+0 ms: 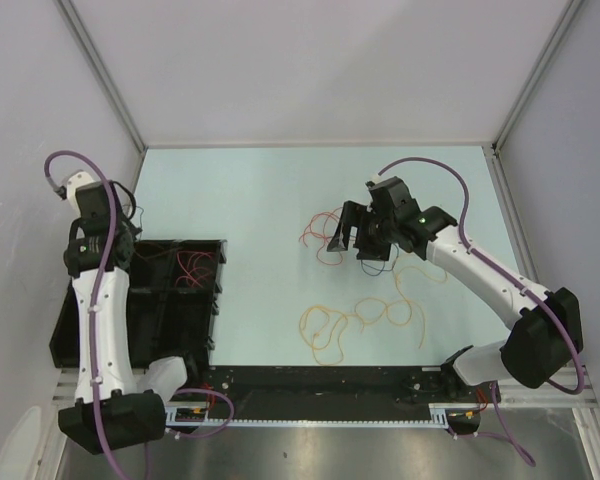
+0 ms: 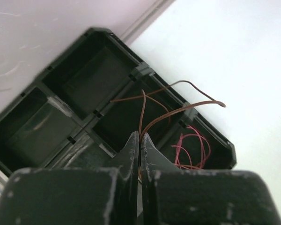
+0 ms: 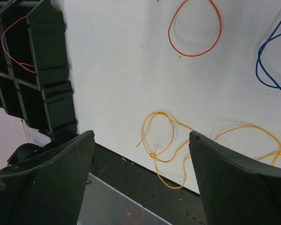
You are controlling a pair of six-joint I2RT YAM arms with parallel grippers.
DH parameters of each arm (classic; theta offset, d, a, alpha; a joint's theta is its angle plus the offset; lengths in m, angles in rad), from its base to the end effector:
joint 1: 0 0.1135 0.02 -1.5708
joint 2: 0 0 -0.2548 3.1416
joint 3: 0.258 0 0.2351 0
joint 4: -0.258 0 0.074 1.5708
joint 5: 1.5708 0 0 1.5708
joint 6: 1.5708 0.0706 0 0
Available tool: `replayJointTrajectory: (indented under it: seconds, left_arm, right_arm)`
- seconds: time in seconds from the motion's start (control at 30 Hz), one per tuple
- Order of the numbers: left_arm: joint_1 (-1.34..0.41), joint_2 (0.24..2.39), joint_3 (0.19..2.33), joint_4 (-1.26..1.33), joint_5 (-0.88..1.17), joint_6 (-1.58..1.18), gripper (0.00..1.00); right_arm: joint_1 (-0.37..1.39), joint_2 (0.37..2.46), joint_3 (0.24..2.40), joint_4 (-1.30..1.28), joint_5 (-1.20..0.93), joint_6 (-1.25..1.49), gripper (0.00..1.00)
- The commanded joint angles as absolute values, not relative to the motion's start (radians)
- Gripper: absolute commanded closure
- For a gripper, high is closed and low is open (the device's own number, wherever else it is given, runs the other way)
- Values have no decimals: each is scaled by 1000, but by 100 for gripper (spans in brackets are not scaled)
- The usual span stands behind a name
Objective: Untangle the cables
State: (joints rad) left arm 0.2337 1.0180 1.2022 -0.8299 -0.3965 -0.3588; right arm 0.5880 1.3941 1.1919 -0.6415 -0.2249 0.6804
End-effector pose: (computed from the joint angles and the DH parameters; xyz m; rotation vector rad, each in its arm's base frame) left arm 0.1978 0.0751 0.3472 -0.8420 2.0136 0.3677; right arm 0.2449 0.1822 0.2707 0.0084 2.5676 0.8116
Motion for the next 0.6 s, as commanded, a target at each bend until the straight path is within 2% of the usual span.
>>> replayJointTrajectory:
  seconds: [0.0,0.1,0.4,0.57]
  left_arm:
    - [151,968,1200,-836,-399,-422,100]
    - [63,959,1207,-873,-446,-468,100]
    - [60,919,1108,-877,-408,-502,100]
    - [64,937,1117,-876,-488,-465,100]
  right_arm:
    - [594,1376,1203,-640,-233,680,13]
    - [595,1390,1203,-629,-255,680,13]
    - [597,1379,1192,-644,-265,670,13]
    - [598,1353,1169,-658,-258,669,13]
